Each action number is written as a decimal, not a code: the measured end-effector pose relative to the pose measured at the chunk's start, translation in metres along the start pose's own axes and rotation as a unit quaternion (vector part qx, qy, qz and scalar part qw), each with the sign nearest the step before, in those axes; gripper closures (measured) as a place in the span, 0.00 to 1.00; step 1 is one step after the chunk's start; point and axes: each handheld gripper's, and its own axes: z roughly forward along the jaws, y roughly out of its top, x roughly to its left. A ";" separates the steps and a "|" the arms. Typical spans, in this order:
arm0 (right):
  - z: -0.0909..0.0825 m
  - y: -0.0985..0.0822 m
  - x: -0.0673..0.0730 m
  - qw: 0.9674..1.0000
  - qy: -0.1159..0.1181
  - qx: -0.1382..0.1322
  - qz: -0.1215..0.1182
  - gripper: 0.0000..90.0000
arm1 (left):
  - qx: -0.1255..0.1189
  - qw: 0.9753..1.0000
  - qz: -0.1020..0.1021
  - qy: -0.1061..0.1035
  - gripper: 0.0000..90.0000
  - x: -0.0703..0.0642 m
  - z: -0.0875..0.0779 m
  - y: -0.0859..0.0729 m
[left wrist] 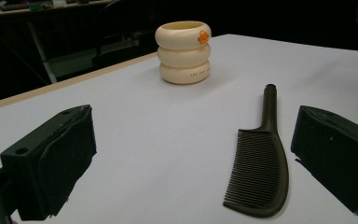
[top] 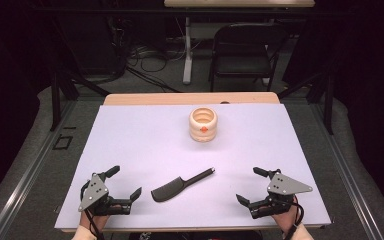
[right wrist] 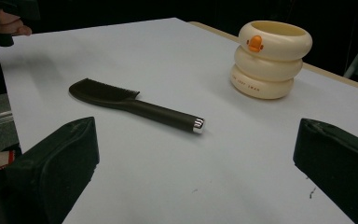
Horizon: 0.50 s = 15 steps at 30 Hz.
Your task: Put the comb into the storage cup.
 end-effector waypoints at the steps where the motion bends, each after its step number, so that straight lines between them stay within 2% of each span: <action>1: 0.001 0.000 0.000 1.000 0.000 0.001 0.000 0.00 | 0.000 1.000 0.001 0.000 0.00 0.000 0.000 0.000; 15: 0.012 0.004 0.001 1.000 0.008 0.020 0.002 0.00 | 0.001 1.000 0.002 0.002 0.00 0.000 0.000 0.001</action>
